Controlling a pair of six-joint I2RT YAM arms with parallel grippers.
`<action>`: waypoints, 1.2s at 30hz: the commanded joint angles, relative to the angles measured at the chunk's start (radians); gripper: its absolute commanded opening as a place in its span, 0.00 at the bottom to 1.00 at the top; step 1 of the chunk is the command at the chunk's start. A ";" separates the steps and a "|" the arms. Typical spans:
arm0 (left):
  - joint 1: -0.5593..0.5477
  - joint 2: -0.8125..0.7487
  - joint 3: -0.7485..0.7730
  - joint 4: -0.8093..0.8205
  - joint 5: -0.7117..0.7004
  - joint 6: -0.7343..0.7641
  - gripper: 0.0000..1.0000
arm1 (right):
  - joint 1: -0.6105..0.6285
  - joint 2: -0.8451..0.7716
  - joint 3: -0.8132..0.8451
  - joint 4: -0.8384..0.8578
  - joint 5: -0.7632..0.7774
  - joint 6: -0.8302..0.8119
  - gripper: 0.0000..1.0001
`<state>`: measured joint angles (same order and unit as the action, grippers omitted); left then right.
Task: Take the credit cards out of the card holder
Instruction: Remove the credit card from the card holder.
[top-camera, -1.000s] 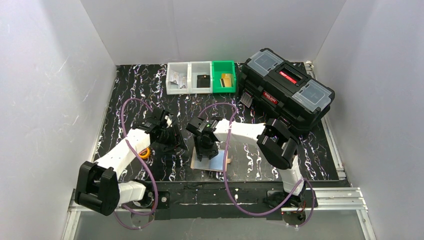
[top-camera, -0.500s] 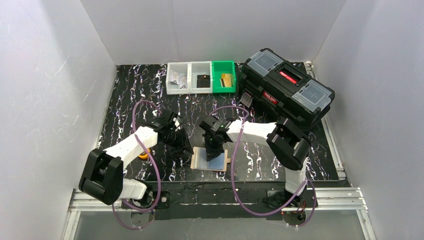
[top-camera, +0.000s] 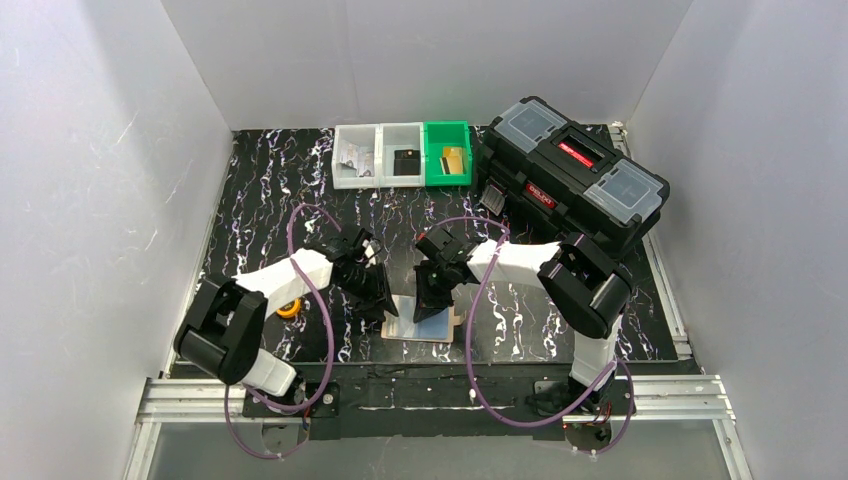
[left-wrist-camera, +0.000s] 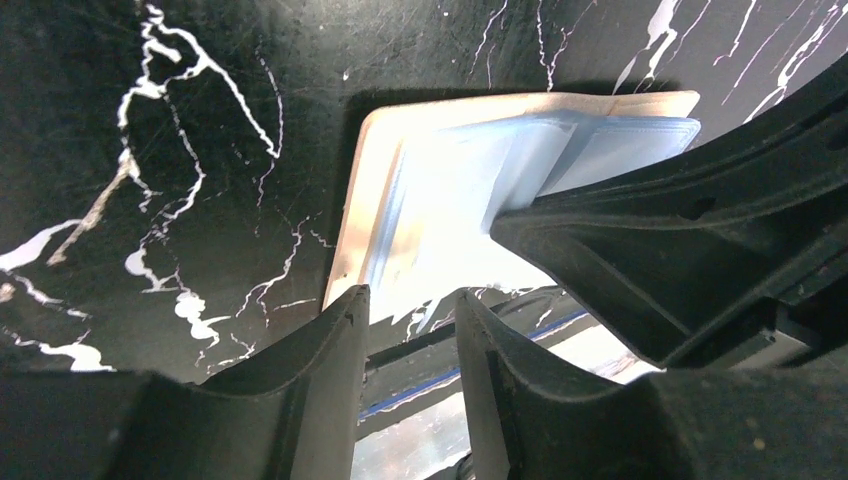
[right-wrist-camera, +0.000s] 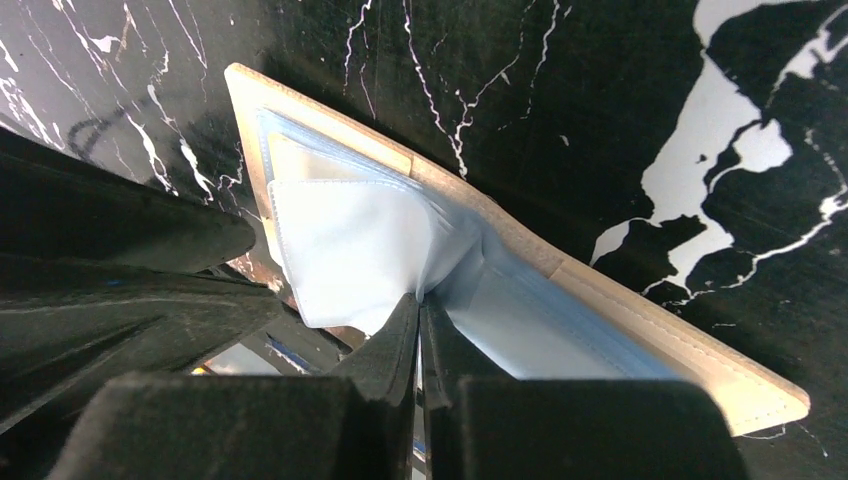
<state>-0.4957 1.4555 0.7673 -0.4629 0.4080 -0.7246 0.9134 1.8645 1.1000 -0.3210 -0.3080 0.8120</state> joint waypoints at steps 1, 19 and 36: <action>-0.020 0.026 0.024 0.022 0.032 0.011 0.36 | 0.014 0.047 -0.053 -0.002 0.008 -0.010 0.06; -0.068 0.084 0.012 0.087 0.016 -0.004 0.32 | 0.004 0.049 -0.060 0.007 -0.004 -0.007 0.05; -0.089 0.028 0.019 0.085 -0.039 -0.091 0.00 | -0.021 -0.092 0.064 -0.124 0.043 -0.077 0.31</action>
<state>-0.5797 1.5421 0.7685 -0.3527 0.4179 -0.7853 0.8970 1.8370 1.0927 -0.3389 -0.3222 0.7879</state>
